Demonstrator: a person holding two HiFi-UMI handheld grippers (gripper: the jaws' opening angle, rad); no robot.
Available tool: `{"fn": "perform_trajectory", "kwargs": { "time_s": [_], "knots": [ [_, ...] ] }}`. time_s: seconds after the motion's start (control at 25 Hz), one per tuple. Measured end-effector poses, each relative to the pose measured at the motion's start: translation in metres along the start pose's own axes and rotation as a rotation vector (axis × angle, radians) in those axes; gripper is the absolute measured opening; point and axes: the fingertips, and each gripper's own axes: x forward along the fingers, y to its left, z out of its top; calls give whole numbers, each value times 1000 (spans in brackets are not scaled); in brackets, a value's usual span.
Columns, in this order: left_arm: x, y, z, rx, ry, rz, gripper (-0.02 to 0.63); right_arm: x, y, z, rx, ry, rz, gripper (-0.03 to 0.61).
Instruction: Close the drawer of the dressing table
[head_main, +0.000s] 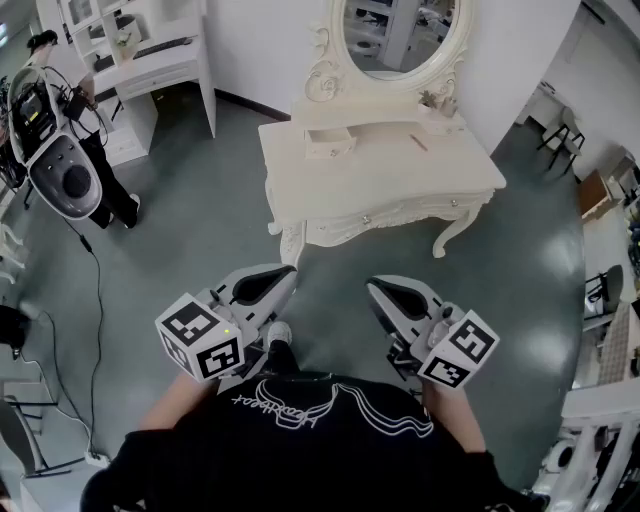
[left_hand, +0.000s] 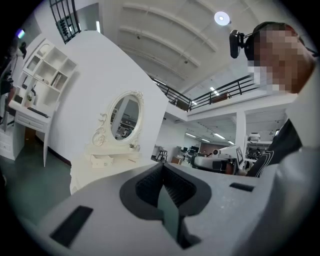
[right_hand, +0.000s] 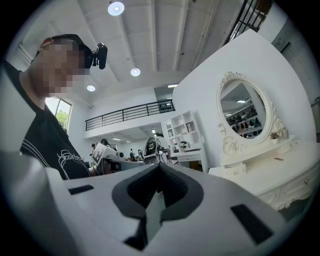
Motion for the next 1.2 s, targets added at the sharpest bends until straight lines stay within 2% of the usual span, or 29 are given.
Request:
{"fn": "perform_trajectory", "kwargs": {
  "time_s": [0.36,0.4,0.48,0.72,0.92,1.2],
  "knots": [
    [-9,-9,-6,3,3,11,3,-7,14,-3,-63,12,3,10],
    [-11,-10,-6,3,3,14,3,-7,14,-4,-68,19,2,43],
    [-13,-9,-7,2,5,18,3,-5,14,-6,-71,31,1,167],
    [-16,-4,-9,-4,9,24,3,2,8,-8,-91,41,-27,271],
    [-15,11,-8,-12,21,20,3,9,-16,-12,-113,64,-95,303],
    [6,64,2,-25,35,23,3,39,-56,-18,-77,92,-147,327]
  ]
}}
